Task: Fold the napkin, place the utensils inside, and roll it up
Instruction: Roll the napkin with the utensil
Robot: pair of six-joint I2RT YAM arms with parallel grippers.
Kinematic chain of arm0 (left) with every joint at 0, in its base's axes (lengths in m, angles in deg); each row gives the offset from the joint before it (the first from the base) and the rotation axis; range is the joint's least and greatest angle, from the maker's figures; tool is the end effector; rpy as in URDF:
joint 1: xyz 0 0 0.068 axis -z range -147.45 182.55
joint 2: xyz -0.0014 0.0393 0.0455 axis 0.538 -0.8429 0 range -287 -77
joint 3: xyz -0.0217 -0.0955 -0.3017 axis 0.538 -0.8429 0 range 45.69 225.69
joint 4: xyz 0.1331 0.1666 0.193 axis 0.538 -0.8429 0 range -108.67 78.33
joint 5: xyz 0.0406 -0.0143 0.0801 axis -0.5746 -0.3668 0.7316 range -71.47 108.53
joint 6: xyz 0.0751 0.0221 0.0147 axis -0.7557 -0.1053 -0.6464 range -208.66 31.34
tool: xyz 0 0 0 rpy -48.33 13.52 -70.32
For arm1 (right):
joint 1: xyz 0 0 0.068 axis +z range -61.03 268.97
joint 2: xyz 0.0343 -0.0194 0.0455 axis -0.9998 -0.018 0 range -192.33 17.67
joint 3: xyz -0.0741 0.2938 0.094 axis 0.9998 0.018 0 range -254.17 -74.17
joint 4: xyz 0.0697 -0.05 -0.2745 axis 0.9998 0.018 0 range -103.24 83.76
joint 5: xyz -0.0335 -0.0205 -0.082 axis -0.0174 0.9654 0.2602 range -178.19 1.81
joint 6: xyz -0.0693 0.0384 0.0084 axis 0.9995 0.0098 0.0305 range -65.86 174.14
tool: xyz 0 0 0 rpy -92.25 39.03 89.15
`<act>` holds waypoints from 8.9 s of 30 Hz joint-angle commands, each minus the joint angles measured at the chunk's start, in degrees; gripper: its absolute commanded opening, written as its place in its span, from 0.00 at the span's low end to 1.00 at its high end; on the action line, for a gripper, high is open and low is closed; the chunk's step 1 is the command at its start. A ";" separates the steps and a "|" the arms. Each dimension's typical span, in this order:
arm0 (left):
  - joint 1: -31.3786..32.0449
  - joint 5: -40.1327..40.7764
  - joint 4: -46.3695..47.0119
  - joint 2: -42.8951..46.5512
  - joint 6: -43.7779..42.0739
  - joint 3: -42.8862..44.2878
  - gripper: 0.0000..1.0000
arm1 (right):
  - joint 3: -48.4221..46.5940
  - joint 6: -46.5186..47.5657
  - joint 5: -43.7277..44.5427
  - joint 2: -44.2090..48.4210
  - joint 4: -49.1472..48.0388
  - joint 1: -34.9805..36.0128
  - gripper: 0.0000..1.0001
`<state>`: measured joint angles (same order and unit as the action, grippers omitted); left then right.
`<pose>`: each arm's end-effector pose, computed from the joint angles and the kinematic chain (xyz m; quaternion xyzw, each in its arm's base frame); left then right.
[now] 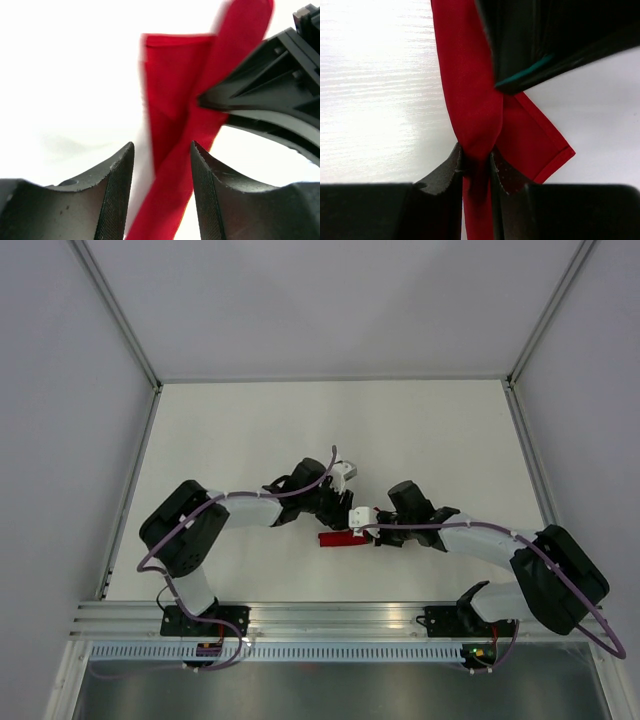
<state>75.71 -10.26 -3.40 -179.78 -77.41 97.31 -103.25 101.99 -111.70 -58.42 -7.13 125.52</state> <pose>0.2725 -0.3008 0.1494 0.3396 0.8264 -0.3797 0.2400 0.1906 0.1755 0.1461 -0.6716 0.6447 0.1619 0.3272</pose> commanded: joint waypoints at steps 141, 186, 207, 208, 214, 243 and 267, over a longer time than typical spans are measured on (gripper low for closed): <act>0.61 9.78 19.56 5.82 -1.49 -7.30 0.61 | -13.27 12.78 -11.38 -10.73 30.87 -8.60 0.24; 23.38 29.06 6.85 -6.55 -36.74 -1.52 0.22 | -36.92 18.50 -16.92 -38.69 48.56 -14.85 0.32; 17.84 23.52 0.96 -12.09 -13.72 3.74 0.06 | -47.65 -9.52 -15.34 -24.29 36.08 -29.25 0.93; 17.75 24.31 0.61 -12.61 -11.88 4.36 0.06 | -47.73 -11.45 -15.43 -23.32 35.73 -31.35 0.94; 16.52 30.36 -2.99 -16.92 -1.69 9.72 0.06 | -47.04 -14.72 -13.67 -16.02 37.22 -40.15 0.94; 5.10 34.95 -15.91 -19.38 37.80 19.57 0.14 | -39.12 -14.54 -14.72 8.68 50.93 -49.12 0.98; 6.94 37.32 -15.92 -18.95 40.96 17.03 0.48 | -37.10 -12.96 -16.66 7.63 51.46 -49.12 0.98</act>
<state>82.20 25.06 -6.59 -195.56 -37.04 118.40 -140.52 88.88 -127.35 -50.75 44.23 76.69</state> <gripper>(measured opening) 0.475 0.979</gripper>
